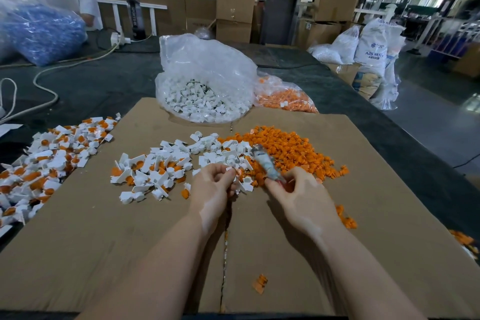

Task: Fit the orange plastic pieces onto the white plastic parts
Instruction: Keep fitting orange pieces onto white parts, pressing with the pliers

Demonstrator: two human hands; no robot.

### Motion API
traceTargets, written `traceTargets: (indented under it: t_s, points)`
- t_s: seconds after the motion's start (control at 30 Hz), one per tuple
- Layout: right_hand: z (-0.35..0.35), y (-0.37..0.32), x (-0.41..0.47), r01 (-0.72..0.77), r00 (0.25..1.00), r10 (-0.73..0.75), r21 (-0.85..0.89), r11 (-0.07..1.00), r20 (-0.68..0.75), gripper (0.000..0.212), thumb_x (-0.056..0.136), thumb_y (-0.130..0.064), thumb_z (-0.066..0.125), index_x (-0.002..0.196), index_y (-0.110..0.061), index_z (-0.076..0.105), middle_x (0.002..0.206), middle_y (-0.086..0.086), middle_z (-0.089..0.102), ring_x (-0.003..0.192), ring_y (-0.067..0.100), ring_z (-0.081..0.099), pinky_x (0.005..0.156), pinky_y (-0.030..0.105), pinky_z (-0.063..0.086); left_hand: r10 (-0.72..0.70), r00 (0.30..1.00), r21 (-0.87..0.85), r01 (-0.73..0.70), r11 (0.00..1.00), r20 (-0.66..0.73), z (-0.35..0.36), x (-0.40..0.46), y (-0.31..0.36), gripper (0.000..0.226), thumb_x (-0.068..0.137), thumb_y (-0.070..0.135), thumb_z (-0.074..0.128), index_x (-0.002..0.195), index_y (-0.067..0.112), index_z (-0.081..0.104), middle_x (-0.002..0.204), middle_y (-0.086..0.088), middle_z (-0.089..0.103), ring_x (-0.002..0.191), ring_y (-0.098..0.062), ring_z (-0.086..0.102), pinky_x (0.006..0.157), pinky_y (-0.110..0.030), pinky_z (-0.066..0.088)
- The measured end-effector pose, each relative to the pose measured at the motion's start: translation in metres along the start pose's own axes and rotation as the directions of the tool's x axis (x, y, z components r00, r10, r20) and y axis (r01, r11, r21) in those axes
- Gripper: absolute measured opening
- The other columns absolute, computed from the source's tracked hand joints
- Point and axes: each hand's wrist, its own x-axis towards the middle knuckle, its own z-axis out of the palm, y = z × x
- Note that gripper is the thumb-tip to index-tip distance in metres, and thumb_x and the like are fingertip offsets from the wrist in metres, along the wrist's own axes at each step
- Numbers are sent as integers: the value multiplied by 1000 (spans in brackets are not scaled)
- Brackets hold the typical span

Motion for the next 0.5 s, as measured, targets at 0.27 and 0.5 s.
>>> traceTargets:
  t_s: [0.27,0.5]
  points:
    - [9,25,23,48,980,-136,-500,865,-142,51,86,-61,45,110,-17,49,113,2,53,108,19,48,87,29,39,162,986,325,-162,932,26,3,-3,-4,19,90,18,59,106,16,69,105,-1,68,102,-14,60,94,-30,46]
    - [17,33,24,8,986,-106,-604,797,-127,70,81,-75,30,117,-18,49,120,3,52,113,21,46,96,33,34,182,983,386,-179,905,27,3,-1,-8,21,91,21,58,108,21,70,95,14,61,98,-1,52,71,9,30]
